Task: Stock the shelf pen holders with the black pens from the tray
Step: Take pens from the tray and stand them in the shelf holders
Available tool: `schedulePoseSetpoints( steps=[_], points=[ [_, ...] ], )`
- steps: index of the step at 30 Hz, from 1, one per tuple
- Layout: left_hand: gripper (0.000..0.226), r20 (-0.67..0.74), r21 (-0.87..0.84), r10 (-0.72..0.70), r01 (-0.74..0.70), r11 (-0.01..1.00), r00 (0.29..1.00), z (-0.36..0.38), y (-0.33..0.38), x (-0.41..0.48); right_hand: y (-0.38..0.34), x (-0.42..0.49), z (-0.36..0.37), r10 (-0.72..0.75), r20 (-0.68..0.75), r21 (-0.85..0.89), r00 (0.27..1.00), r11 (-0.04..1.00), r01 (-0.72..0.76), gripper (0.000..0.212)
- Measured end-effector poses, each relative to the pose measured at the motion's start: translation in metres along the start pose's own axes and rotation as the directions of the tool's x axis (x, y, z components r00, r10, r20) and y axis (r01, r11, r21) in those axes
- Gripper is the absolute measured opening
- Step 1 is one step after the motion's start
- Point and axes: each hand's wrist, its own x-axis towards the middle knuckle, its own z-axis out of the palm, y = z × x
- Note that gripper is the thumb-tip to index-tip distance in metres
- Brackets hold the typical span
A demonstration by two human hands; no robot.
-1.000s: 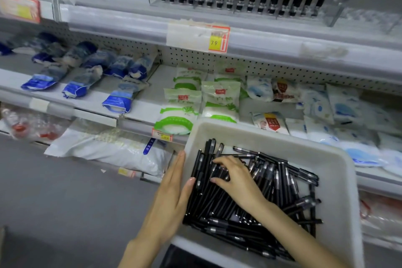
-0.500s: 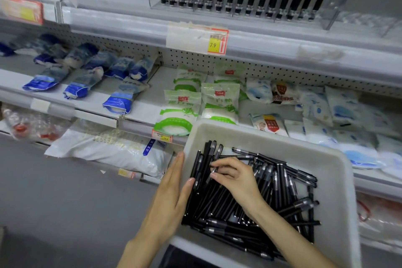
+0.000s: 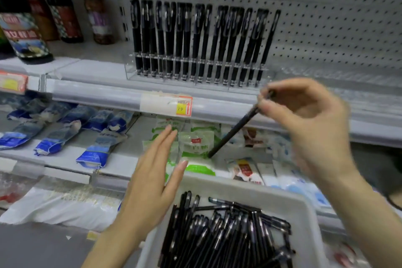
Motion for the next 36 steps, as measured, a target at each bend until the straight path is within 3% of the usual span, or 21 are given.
schedulePoseSetpoints(
  steps=[5, 10, 14, 23, 36],
  points=[
    [0.056, -0.069, 0.213, 0.308, -0.287, 0.934, 0.949, -0.005, 0.037, 0.084, -0.041, 0.089, -0.029, -0.269, -0.12, -0.106, 0.956, 0.961, 0.257, 0.025],
    [0.057, -0.026, 0.341, 0.352, -0.323, 0.883, 0.936, 0.002, 0.052, 0.141, -0.047, 0.143, -0.032, -0.371, -0.067, -0.3, 0.926, 0.893, 0.335, 0.023],
    [0.057, 0.017, 0.389, 0.338, -0.317, 0.865, 0.941, 0.013, 0.047, 0.153, -0.031, 0.159, -0.031, -0.326, -0.037, -0.347, 0.944, 0.89, 0.294, 0.022],
    [0.058, -0.032, 0.364, 0.373, -0.337, 0.868, 0.927, 0.017, 0.047, 0.163, 0.004, 0.164, -0.029, -0.2, 0.01, -0.386, 0.98, 0.903, 0.188, 0.021],
    [0.06, -0.009, 0.377, 0.347, -0.318, 0.87, 0.938, 0.016, 0.047, 0.165, 0.004, 0.174, -0.029, -0.091, 0.043, -0.431, 0.995, 0.897, 0.101, 0.027]
  ],
)
